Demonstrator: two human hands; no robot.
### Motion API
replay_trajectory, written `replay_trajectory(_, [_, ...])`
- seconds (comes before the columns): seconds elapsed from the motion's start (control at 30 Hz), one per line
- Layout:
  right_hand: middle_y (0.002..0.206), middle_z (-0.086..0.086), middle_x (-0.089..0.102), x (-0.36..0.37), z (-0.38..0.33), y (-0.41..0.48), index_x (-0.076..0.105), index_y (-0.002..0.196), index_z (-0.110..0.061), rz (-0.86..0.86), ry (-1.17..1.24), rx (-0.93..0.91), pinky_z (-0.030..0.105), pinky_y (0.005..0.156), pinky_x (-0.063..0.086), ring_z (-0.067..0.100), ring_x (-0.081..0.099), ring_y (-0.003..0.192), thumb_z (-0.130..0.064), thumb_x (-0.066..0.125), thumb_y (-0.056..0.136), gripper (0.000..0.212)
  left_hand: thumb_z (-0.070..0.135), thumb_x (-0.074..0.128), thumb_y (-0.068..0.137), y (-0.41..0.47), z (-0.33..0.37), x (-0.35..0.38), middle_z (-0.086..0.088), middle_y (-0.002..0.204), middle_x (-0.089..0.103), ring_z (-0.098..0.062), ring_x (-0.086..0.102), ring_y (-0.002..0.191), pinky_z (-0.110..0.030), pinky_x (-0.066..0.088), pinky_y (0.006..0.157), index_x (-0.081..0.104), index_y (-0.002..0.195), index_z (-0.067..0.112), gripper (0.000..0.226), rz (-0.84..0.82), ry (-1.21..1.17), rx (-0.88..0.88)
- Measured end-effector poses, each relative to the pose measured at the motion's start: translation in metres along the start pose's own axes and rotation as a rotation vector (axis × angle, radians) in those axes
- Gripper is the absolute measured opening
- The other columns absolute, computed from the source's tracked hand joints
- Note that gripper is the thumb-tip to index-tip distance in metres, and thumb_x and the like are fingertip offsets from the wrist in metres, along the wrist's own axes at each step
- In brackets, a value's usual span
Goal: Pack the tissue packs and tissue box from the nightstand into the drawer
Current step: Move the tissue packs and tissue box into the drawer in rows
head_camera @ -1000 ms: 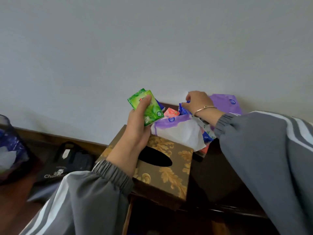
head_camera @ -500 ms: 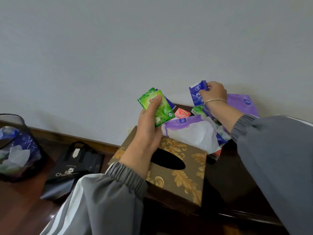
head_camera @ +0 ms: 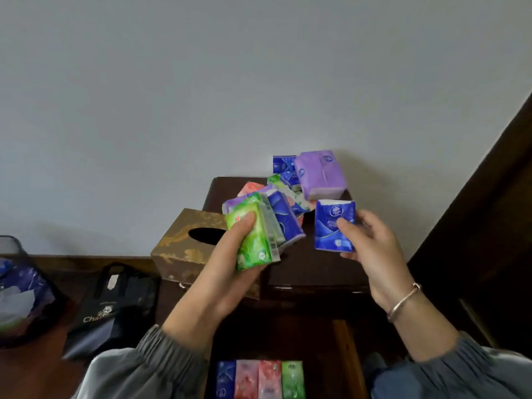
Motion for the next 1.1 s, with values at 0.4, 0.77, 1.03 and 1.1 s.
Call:
replay_trajectory(0.4, [0.087, -0.002, 0.073, -0.029, 0.080, -0.120, 0.063, 0.101, -0.020, -0.283, 0.009, 0.359, 0.020, 0.056, 0.052, 0.007, 0.071, 0.075, -0.021, 0.051, 0.095, 0.013, 0.032, 0.065, 0.081, -0.108, -0.109, 0.019, -0.014, 0.116, 0.070, -0.029, 0.067, 0.108, -0.043, 0.054, 0.094, 0.055, 0.124, 0.014, 0.048, 0.208, 0.300, -0.267])
replay_trajectory(0.77, [0.099, 0.003, 0.073, -0.037, 0.109, -0.137, 0.061, 0.108, -0.018, -0.570, 0.038, 0.624, 0.025, 0.070, 0.058, 0.015, 0.071, 0.088, -0.024, 0.056, 0.093, 0.017, 0.030, 0.063, 0.085, -0.116, -0.143, -0.005, -0.017, 0.116, 0.069, -0.028, 0.069, 0.104, -0.035, 0.060, 0.075, 0.056, 0.128, 0.009, 0.048, 0.275, 0.161, -0.409])
replay_trajectory(1.03, [0.094, 0.008, 0.073, -0.031, 0.156, -0.128, 0.066, 0.097, -0.015, -0.587, -0.087, 0.709, 0.039, 0.082, 0.054, 0.022, 0.069, 0.087, -0.018, 0.061, 0.088, 0.011, 0.030, 0.064, 0.085, -0.114, -0.166, -0.033, -0.018, 0.118, 0.068, -0.031, 0.065, 0.109, -0.037, 0.055, 0.087, 0.054, 0.130, 0.010, 0.051, 0.303, 0.171, -0.500])
replay_trajectory(1.1, [0.094, 0.009, 0.073, -0.030, 0.164, -0.126, 0.067, 0.098, -0.014, -0.544, -0.088, 0.700, 0.035, 0.074, 0.057, 0.021, 0.070, 0.084, -0.016, 0.065, 0.085, 0.013, 0.030, 0.062, 0.087, -0.112, -0.170, -0.042, -0.019, 0.121, 0.066, -0.033, 0.062, 0.115, -0.043, 0.048, 0.099, 0.054, 0.131, 0.008, 0.049, 0.300, 0.153, -0.520])
Point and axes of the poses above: each hand's wrist, its own y-axis towards the middle knuckle, its own x-axis out of the palm, z = x × y, the point moved 3 cm from there along y, towards the middle knuckle
